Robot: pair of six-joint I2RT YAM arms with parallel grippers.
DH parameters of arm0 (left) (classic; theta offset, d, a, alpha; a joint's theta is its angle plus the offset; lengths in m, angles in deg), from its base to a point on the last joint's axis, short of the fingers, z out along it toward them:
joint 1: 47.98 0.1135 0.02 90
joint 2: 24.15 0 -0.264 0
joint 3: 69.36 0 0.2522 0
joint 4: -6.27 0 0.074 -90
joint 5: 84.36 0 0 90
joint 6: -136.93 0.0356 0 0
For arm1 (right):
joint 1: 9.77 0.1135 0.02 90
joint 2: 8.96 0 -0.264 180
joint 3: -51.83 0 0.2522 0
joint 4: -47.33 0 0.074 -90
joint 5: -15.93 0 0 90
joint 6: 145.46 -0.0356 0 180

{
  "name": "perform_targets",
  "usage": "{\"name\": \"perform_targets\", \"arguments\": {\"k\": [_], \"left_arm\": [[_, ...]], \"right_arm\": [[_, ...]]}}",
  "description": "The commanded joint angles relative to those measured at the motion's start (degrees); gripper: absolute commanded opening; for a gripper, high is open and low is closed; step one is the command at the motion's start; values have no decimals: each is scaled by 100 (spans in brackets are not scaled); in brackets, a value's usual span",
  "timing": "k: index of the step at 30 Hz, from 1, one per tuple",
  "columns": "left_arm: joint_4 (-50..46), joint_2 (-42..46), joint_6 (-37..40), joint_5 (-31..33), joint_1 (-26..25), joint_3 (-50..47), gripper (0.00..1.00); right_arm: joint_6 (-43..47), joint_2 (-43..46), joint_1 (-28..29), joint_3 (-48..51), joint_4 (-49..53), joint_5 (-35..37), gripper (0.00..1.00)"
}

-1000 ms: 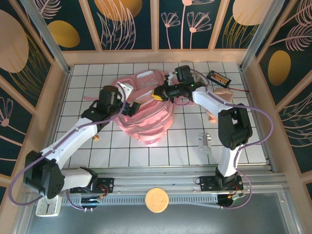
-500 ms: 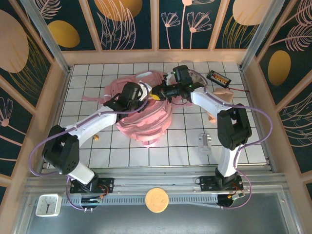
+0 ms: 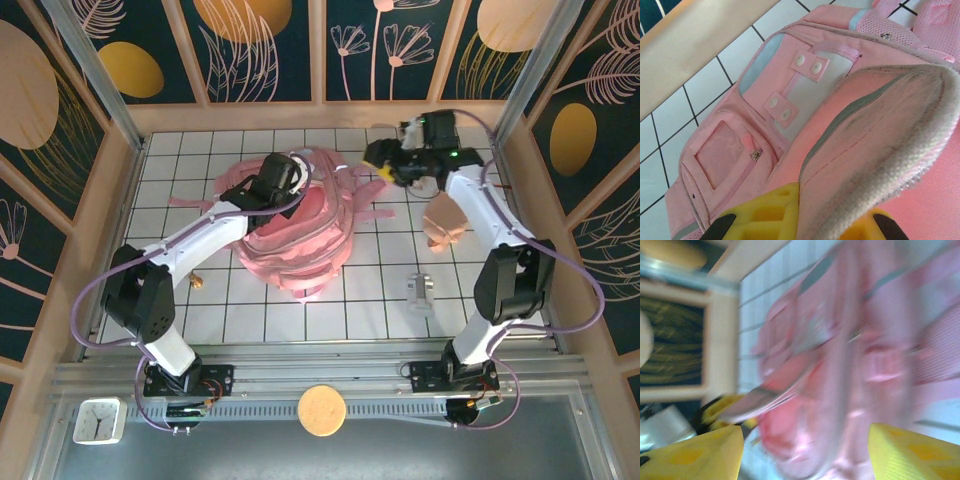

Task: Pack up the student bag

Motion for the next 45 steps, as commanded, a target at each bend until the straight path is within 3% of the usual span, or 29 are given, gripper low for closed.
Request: {"name": "perform_targets", "arguments": {"k": [1,3,7,18,34,36,42,45], "left_arm": [[-226,-44,-271,60,106,375,0],[-347,-102,-319,10,109,483,0],[-612,-179,-443,-169,105,687,0],[-797,-561,-642,-386,105,735,0],[-1115,-579,-854,-447,115,1047,0],[-1146,-562,-896,-482,113,1087,0],[-1190,-548,-987,-492,112,1105,0],[-1162,-500,-1065,-533,110,1104,0]], "right_arm": [[1711,-610,-340,-238,807,1668,72],[2167,-1098,-508,-439,626,2214,74],[2708,-2023,-709,-1081,202,2498,76],[3585,-4205,-620,-3497,872,3388,79],[3718,-5029,-407,-3836,814,2697,77],[3577,-5014,-407,-3785,802,2687,72],[3176,-4387,-422,-3042,106,2232,27],[2966,-3810,-449,-2443,-437,1968,24]]}}
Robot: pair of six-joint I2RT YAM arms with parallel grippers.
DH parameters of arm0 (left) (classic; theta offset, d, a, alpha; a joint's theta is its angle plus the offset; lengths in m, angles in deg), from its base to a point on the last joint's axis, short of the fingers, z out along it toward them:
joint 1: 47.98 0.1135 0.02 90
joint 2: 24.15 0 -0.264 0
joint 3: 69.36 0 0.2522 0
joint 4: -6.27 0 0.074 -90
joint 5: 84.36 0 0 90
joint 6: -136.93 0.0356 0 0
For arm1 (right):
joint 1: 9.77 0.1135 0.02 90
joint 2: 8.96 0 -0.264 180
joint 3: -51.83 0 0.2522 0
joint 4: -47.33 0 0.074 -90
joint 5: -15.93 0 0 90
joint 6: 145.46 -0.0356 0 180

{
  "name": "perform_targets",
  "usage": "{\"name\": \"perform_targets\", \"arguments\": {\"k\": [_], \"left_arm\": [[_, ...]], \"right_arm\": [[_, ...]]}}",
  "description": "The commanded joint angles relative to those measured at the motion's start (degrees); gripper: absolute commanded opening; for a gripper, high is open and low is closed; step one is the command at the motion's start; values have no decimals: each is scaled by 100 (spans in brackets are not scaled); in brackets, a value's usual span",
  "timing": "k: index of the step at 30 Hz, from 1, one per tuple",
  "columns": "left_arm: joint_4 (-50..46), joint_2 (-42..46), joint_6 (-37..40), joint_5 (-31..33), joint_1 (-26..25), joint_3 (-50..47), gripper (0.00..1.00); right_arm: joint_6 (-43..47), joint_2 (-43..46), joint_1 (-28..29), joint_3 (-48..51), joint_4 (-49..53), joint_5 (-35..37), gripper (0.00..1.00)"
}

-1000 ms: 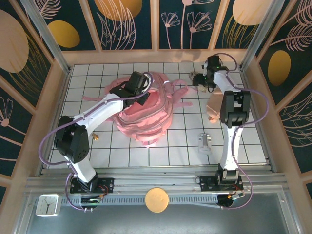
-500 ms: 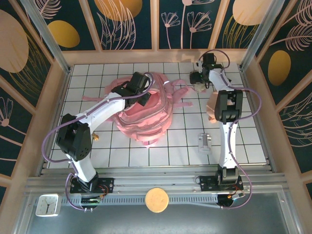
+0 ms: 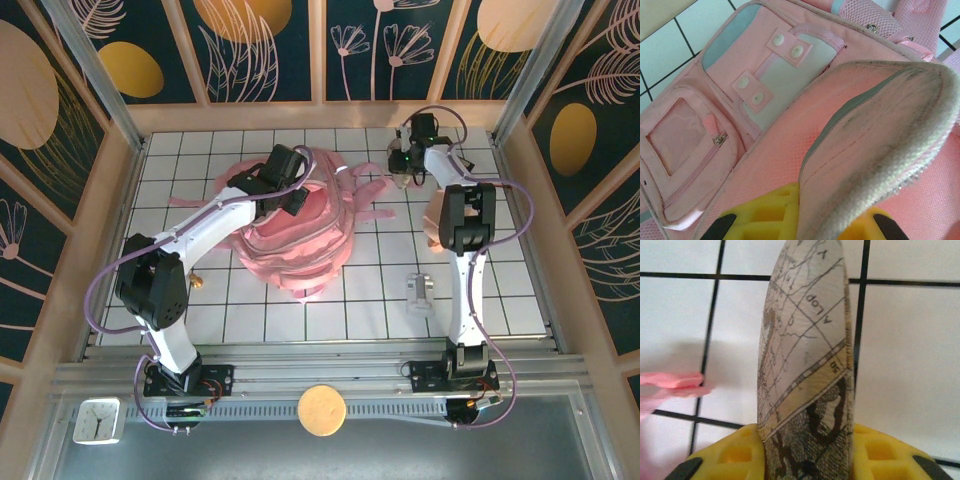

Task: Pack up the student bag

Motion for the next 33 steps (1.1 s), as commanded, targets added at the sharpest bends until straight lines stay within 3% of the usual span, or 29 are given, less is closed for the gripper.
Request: {"name": "perform_targets", "arguments": {"k": [1,8,12,15,22,27,33], "left_arm": [[-34,72,-291,-1,53,237,0],[34,63,-518,-189,55,385,0],[-22,6,-726,-350,59,603,0],[-135,-92,-991,-533,56,832,0],[-175,-192,-1779,-1197,49,1203,0],[-150,-167,-2198,-1475,39,1351,0],[-175,-213,-2760,-1687,-12,1650,0]], "right_arm": [[-340,620,-38,644,-510,-414,24],[-1503,1989,-379,1941,-1030,-2190,24],[-2921,3087,-458,3356,-1682,-3651,26],[-3878,4049,-214,4442,-2218,-4177,27],[-5097,5185,1149,5519,-2857,-4138,32],[-6028,4756,1823,5696,-3803,-3872,32],[-7238,4024,2283,5653,-4834,-2970,31]]}}
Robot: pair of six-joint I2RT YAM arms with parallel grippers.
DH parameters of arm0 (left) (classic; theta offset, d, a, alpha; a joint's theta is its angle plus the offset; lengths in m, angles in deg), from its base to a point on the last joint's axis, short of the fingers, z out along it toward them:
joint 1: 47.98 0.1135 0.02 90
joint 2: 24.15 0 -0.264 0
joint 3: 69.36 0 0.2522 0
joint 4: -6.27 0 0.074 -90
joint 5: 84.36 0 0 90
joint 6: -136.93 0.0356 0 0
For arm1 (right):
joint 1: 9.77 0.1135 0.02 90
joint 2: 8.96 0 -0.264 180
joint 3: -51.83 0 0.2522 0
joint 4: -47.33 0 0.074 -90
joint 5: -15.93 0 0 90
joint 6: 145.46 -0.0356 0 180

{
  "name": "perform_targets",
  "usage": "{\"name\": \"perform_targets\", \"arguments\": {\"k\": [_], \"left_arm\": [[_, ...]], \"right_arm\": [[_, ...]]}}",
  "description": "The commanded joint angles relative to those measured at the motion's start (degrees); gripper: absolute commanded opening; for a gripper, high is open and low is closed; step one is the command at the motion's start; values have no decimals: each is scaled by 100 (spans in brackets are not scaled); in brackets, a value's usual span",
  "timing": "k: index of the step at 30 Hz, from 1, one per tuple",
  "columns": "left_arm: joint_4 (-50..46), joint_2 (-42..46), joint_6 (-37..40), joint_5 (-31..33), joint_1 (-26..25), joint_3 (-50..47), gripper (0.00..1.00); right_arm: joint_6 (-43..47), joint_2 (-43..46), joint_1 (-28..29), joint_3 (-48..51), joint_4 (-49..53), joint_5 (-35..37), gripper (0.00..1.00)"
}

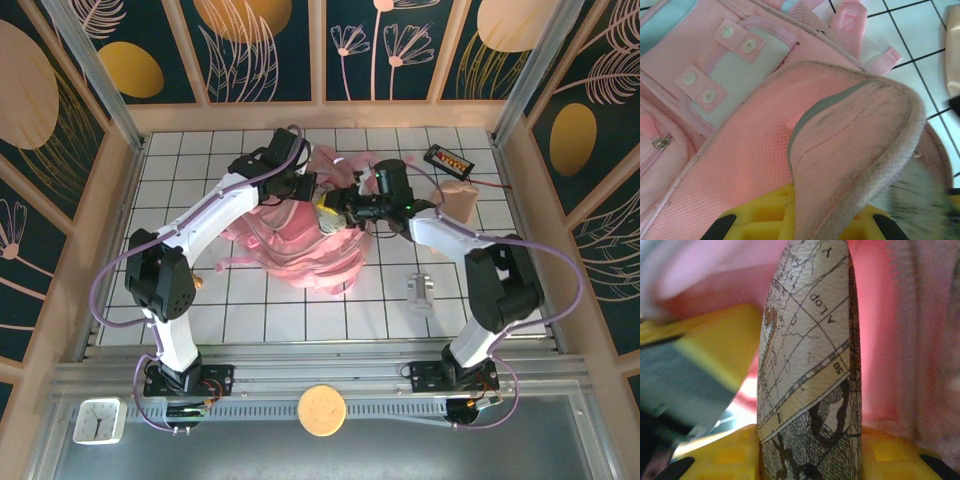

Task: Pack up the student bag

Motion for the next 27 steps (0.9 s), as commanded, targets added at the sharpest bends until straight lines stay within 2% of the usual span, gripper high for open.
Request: {"name": "perform_targets", "arguments": {"k": [1,4,6,11,16,20,27], "left_arm": [[631,189,-734,-503,-60,509,0],[761,171,-1003,-573,-80,475,0],[754,156,-1050,-470,-81,461,0],[579,115,-1050,-262,-62,479,0],[574,9,-1043,-306,-21,507,0],[564,-37,-1044,-328,-11,544,0],[608,-106,-1146,-490,-11,593,0]], "right_arm": [[-757,-403,232,-241,-758,705,33],[-566,-841,470,-916,-335,1143,55],[-465,-1000,598,-1174,-220,1273,67],[-76,-822,607,-1139,147,1221,87],[567,-222,551,-673,851,1418,87],[984,36,552,-530,1059,1463,76],[2318,-412,569,-1167,2102,854,69]]}}
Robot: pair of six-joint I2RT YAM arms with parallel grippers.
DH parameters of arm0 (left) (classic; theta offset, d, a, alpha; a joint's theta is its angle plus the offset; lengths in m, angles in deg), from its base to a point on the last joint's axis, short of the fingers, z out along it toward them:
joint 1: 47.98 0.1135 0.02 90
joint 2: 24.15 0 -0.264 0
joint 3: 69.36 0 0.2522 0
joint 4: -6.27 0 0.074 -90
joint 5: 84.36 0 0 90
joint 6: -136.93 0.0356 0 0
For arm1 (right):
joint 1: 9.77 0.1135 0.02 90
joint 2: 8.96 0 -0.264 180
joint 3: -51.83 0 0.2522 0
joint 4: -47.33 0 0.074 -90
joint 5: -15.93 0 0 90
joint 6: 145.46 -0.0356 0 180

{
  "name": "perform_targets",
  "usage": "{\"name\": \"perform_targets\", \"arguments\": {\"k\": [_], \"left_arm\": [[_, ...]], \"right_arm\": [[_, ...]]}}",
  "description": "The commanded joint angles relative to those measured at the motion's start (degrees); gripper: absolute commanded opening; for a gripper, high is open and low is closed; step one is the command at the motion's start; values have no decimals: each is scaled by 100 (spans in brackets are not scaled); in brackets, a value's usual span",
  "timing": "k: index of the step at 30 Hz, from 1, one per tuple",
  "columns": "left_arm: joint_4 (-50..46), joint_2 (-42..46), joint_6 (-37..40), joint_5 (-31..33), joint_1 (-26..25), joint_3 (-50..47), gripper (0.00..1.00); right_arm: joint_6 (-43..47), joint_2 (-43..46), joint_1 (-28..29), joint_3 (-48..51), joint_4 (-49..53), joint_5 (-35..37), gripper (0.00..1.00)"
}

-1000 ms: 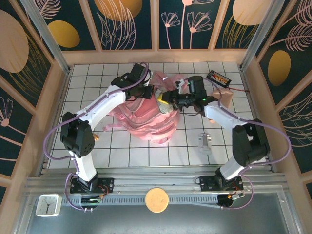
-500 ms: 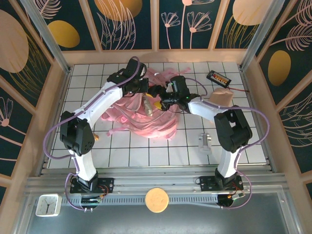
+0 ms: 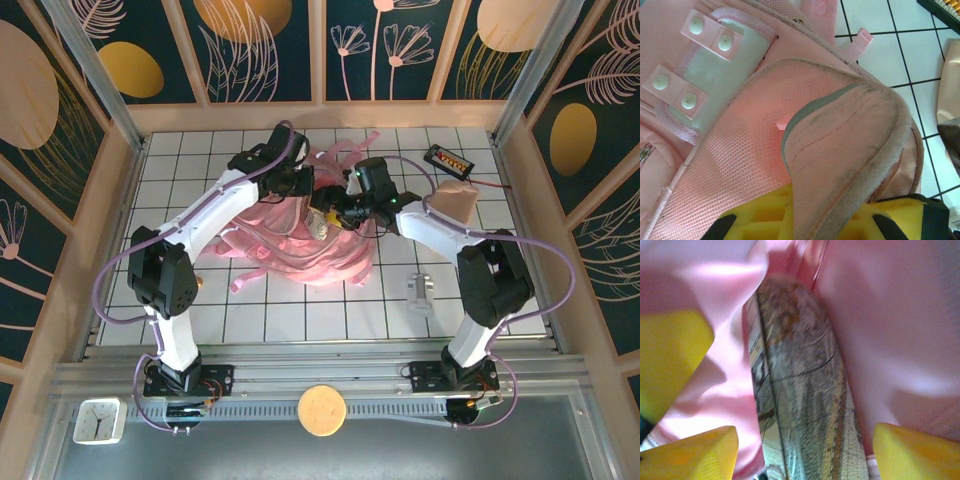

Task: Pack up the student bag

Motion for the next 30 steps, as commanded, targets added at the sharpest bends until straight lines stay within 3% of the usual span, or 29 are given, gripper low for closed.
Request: {"name": "perform_targets", "arguments": {"k": [1,3,6,9,12,17,24,27,30], "left_arm": [[718,43,-218,-438,-89,390,0],[714,60,-226,-448,-89,381,0],[738,91,-257,-501,-84,311,0],[821,126,-346,-552,-89,211,0],[852,118,-430,-577,-89,234,0],[837,51,-572,-737,-89,384,0],[768,89,-602,-708,-83,347,0],[908,146,-691,-808,-82,268,0],[974,168,-741,-869,-87,264,0]], "right_arm": [[1025,-327,137,-459,733,-438,66],[1255,-470,137,-581,882,-406,62],[1280,-578,126,-614,681,-426,42],[953,-527,132,-506,279,-491,31],[296,-149,110,-23,-261,-126,29],[-1199,518,135,1176,-2113,427,28],[-1868,384,518,1185,-3042,1132,27],[-2177,-102,699,897,-3257,945,28],[-2097,-635,917,365,-2906,669,43]]}}
